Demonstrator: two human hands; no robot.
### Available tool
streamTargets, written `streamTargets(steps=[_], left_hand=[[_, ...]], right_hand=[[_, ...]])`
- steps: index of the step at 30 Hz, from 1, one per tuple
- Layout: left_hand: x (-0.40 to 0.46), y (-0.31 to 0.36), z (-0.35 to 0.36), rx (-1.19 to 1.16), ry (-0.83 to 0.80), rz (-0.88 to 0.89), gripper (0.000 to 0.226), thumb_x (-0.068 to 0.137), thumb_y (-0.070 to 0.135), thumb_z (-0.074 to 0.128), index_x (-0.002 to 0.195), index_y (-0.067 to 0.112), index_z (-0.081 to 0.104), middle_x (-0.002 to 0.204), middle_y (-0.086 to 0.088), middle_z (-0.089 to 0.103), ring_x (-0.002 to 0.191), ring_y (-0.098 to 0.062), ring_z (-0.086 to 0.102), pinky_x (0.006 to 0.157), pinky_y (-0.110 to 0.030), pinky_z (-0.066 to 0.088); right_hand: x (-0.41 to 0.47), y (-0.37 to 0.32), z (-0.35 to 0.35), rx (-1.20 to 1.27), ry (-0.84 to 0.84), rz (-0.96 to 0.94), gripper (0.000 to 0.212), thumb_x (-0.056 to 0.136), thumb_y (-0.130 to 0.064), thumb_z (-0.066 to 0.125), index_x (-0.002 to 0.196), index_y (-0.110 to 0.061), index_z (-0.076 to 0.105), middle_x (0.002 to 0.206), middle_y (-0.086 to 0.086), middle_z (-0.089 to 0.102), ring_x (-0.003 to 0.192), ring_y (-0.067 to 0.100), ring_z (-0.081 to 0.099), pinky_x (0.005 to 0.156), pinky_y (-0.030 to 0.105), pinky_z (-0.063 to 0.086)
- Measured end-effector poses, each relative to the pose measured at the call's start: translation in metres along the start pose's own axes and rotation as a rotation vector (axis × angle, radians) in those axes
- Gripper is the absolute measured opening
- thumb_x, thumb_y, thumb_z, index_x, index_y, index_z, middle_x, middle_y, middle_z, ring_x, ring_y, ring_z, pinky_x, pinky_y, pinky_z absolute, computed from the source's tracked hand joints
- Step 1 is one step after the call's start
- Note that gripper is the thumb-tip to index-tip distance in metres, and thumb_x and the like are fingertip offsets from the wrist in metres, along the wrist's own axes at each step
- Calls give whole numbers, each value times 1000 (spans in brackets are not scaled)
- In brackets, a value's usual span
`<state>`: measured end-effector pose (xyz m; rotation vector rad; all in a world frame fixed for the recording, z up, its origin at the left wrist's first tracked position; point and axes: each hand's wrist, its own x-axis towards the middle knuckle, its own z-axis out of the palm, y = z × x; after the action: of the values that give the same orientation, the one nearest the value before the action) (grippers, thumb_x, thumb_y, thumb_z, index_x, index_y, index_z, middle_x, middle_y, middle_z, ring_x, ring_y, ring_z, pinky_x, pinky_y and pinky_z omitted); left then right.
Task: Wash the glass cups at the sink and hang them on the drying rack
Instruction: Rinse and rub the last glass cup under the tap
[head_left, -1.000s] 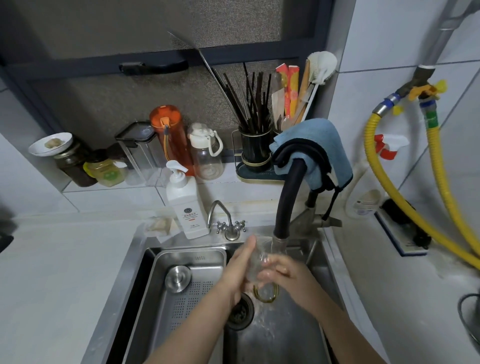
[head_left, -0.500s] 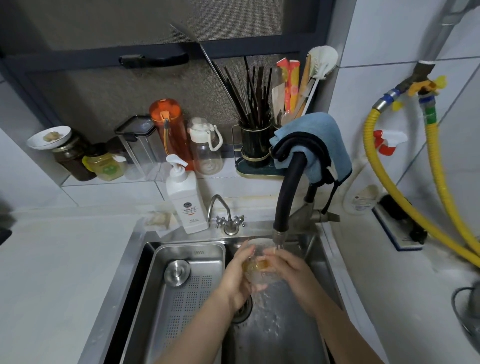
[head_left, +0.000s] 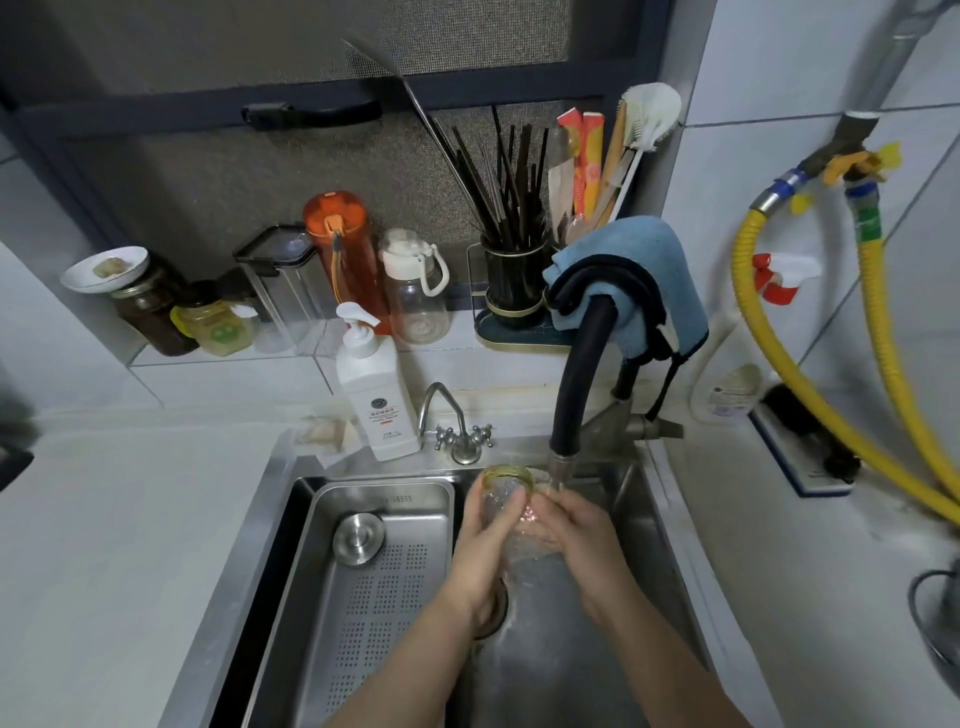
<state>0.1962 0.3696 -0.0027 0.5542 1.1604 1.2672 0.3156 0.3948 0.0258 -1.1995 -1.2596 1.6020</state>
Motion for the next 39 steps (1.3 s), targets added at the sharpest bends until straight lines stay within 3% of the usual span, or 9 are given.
streamTargets(steps=[7, 10, 14, 18, 20, 23, 26, 32, 39], left_hand=[[13, 10, 3, 37, 115, -99, 56, 68, 52, 78, 115, 26, 61, 101, -5, 74, 90, -22, 71, 69, -38, 56], [10, 9, 10, 78, 106, -150, 44, 76, 52, 73, 110, 24, 65, 102, -4, 72, 93, -22, 69, 75, -47, 59], [13, 14, 11, 108, 73, -170, 37, 76, 53, 71, 100, 25, 67, 92, -6, 71, 84, -23, 70, 78, -51, 58], [13, 19, 6, 118, 91, -213, 44, 76, 55, 71, 108, 25, 65, 95, -8, 72, 78, -24, 69, 68, -40, 57], [12, 18, 8, 110, 84, -224, 49, 72, 58, 72, 109, 26, 66, 106, -11, 72, 87, -26, 70, 71, -43, 57], [11, 18, 11, 117, 97, -234, 44, 77, 55, 70, 106, 22, 66, 99, -8, 70, 84, -24, 69, 71, -43, 57], [7, 26, 12, 91, 95, -213, 32, 82, 45, 68, 101, 20, 63, 81, -6, 65, 66, -19, 66, 60, -32, 56], [2, 32, 0, 225, 184, -172, 64, 68, 55, 78, 121, 33, 52, 123, 4, 59, 107, -18, 59, 93, -47, 51], [-11, 32, -12, 291, 114, -218, 63, 66, 51, 75, 117, 22, 53, 120, -5, 64, 103, -19, 63, 71, -34, 54]], right_hand=[[5, 8, -16, -893, -277, -212, 59, 92, -66, 24, 105, -23, 63, 98, -5, 66, 93, 9, 61, 88, 36, 50], [19, 8, -20, -773, -344, -112, 56, 87, -65, 33, 132, -34, 46, 133, -5, 55, 123, 10, 51, 105, 42, 43], [25, 4, -14, -527, -469, -67, 40, 88, -35, 49, 124, -18, 50, 118, 6, 62, 113, 18, 60, 101, 46, 46], [17, -1, -24, -938, -449, -167, 72, 84, -74, 25, 100, -14, 62, 96, 6, 69, 90, 19, 65, 87, 44, 51], [21, -1, -25, -1028, -417, -196, 73, 85, -73, 21, 115, -19, 59, 105, 2, 68, 95, 15, 65, 89, 42, 51], [24, -3, -15, -704, -464, -63, 57, 92, -47, 42, 144, -25, 33, 138, -6, 52, 125, 6, 51, 108, 36, 40], [13, -3, -15, -469, -535, -15, 34, 96, -16, 55, 129, -16, 47, 124, -7, 60, 116, -1, 56, 101, 23, 46], [-10, 27, -20, -208, -160, -93, 16, 94, -10, 57, 104, -17, 67, 93, -4, 76, 93, 7, 70, 85, 18, 49], [-9, 37, -15, -36, -78, -3, 25, 97, -19, 49, 108, -32, 67, 80, -10, 70, 84, 1, 65, 85, 22, 45]])
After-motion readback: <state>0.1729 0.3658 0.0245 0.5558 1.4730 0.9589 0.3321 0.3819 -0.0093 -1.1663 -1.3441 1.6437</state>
